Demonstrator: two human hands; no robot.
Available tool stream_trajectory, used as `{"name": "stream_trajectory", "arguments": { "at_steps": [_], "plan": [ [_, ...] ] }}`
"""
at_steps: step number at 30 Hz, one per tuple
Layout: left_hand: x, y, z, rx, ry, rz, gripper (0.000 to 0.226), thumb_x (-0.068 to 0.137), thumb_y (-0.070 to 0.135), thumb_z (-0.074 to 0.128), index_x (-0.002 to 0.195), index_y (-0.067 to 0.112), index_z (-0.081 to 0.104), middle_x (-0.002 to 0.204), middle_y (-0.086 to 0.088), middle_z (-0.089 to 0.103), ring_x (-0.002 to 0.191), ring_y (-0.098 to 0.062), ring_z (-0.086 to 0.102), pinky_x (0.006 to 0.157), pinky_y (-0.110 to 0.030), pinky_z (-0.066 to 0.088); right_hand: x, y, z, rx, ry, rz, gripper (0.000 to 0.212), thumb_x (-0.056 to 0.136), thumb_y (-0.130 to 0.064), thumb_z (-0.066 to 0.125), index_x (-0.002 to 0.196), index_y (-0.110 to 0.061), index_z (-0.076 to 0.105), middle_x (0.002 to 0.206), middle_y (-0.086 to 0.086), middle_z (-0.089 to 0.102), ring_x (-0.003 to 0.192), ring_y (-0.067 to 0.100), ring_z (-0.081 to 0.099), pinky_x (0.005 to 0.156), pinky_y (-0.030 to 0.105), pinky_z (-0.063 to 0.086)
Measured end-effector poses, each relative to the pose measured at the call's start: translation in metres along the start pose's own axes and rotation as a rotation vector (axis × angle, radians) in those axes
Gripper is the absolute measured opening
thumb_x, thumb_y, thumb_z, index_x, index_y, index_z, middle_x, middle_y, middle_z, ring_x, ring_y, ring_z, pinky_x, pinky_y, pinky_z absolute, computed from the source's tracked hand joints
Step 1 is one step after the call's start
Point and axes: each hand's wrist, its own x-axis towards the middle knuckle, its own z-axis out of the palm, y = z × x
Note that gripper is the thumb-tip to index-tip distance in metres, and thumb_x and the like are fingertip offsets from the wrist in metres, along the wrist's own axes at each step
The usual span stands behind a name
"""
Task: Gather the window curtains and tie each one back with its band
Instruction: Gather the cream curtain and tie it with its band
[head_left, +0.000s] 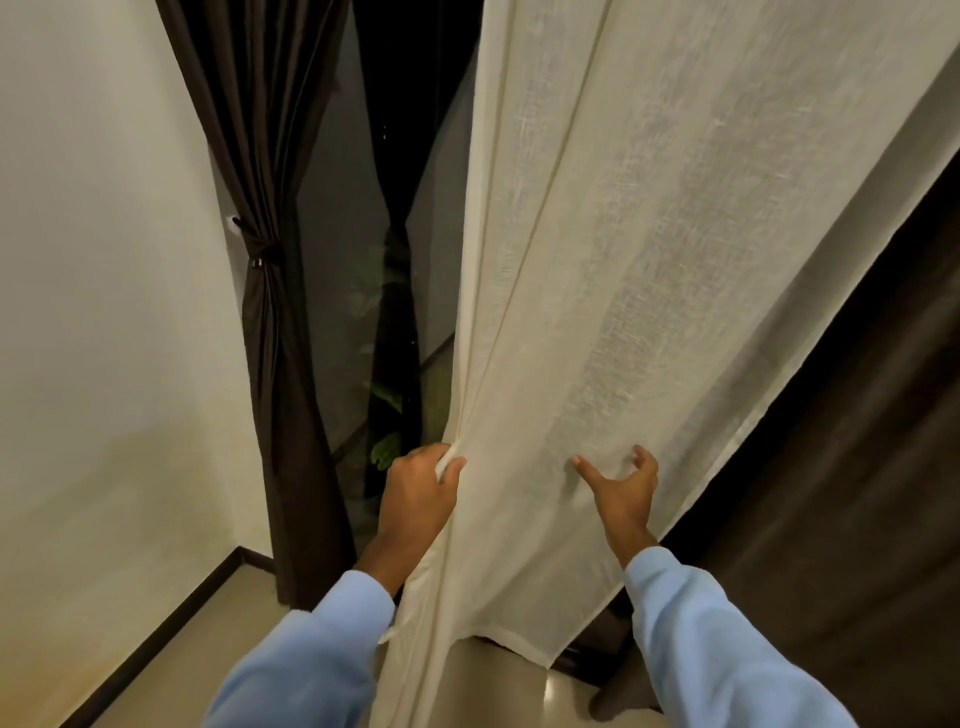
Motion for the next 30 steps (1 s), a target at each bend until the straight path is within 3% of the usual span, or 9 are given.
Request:
{"name": "stream_trajectory", "arguments": {
  "at_steps": [2,4,6,8,10,13,17,22,30],
  "plan": [
    [-0.001,0.0,-0.002,0.008,0.012,0.008,0.016,0.089,0.019,0.066,0.092,0.004,0.072,0.082,-0.004,0.071,0.071,-0.014,0.064,0.066,-0.011,0.045,0.003,-0.005,0.0,0.007,-0.063,0.068,0.125,0.053,-0.046,0.095,0.151,-0.029,0.019,0.154,0.005,0.029,0.136,0.026,0.04,0.109,0.045,0.041],
    [-0.001,-0.002,-0.003,0.013,0.018,0.006,0.016,0.089,0.019,0.066,0.091,0.004,0.072,0.081,-0.004,0.071,0.07,-0.013,0.064,0.066,-0.009,0.044,0.004,-0.008,0.004,0.036,-0.151,0.086,0.127,0.053,-0.045,0.095,0.151,-0.033,0.016,0.151,0.003,0.034,0.133,0.026,0.043,0.106,0.051,0.045],
    [0.002,-0.005,-0.004,0.015,0.017,0.003,0.017,0.089,0.019,0.066,0.092,0.004,0.072,0.082,-0.005,0.071,0.071,-0.013,0.064,0.067,-0.017,0.05,0.001,-0.008,0.011,0.044,-0.134,0.057,0.105,0.057,-0.043,0.094,0.142,-0.03,0.033,0.129,-0.002,0.051,0.117,0.023,0.055,0.097,0.05,0.052],
    [0.009,-0.009,-0.002,0.026,0.012,-0.009,0.018,0.089,0.019,0.065,0.092,0.002,0.071,0.082,-0.007,0.071,0.071,-0.017,0.065,0.069,-0.029,0.055,-0.003,-0.007,0.019,0.064,-0.058,0.007,0.058,0.067,-0.035,0.09,0.113,-0.024,0.055,0.104,-0.005,0.062,0.097,0.022,0.064,0.087,0.05,0.056],
    [0.016,-0.014,0.001,0.038,0.011,-0.024,0.018,0.089,0.02,0.065,0.093,0.003,0.071,0.082,-0.008,0.071,0.072,-0.019,0.065,0.07,-0.034,0.056,-0.011,-0.005,0.026,0.085,-0.013,-0.032,0.023,0.077,-0.029,0.082,0.088,-0.021,0.064,0.088,-0.002,0.068,0.082,0.024,0.067,0.078,0.052,0.058],
    [0.028,-0.021,0.009,0.051,0.01,-0.024,0.018,0.089,0.021,0.065,0.092,0.005,0.071,0.081,-0.005,0.071,0.071,-0.016,0.065,0.07,-0.033,0.056,-0.027,-0.002,0.034,0.148,0.073,-0.024,0.015,0.081,-0.027,0.079,0.077,-0.02,0.065,0.075,0.001,0.069,0.067,0.023,0.065,0.067,0.042,0.057],
    [0.042,-0.028,0.021,0.079,-0.009,-0.036,0.019,0.09,0.022,0.064,0.096,0.005,0.071,0.086,-0.006,0.071,0.075,-0.019,0.066,0.074,-0.029,0.055,-0.046,-0.003,0.039,0.191,0.074,-0.041,0.018,0.082,-0.023,0.079,0.075,-0.017,0.063,0.053,0.0,0.058,0.044,0.009,0.05,0.05,0.027,0.047],
    [0.059,-0.034,0.033,0.057,-0.025,-0.082,0.01,0.087,0.02,0.066,0.085,0.01,0.067,0.077,-0.001,0.067,0.067,-0.016,0.062,0.064,-0.027,0.052,-0.068,-0.016,0.044,0.303,0.109,-0.056,0.011,0.083,-0.013,0.077,0.079,-0.017,0.069,0.053,-0.004,0.053,0.046,0.007,0.047,0.048,0.016,0.047],
    [0.077,-0.036,0.058,-0.02,-0.075,-0.09,0.014,0.083,0.017,0.067,0.072,0.01,0.061,0.065,0.001,0.061,0.06,-0.017,0.058,0.058,-0.039,0.051,-0.097,-0.027,0.069,0.33,0.051,-0.166,0.01,0.081,-0.004,0.077,0.079,-0.012,0.07,0.069,-0.002,0.066,0.06,0.009,0.058,0.06,0.019,0.052]
  ]
}}
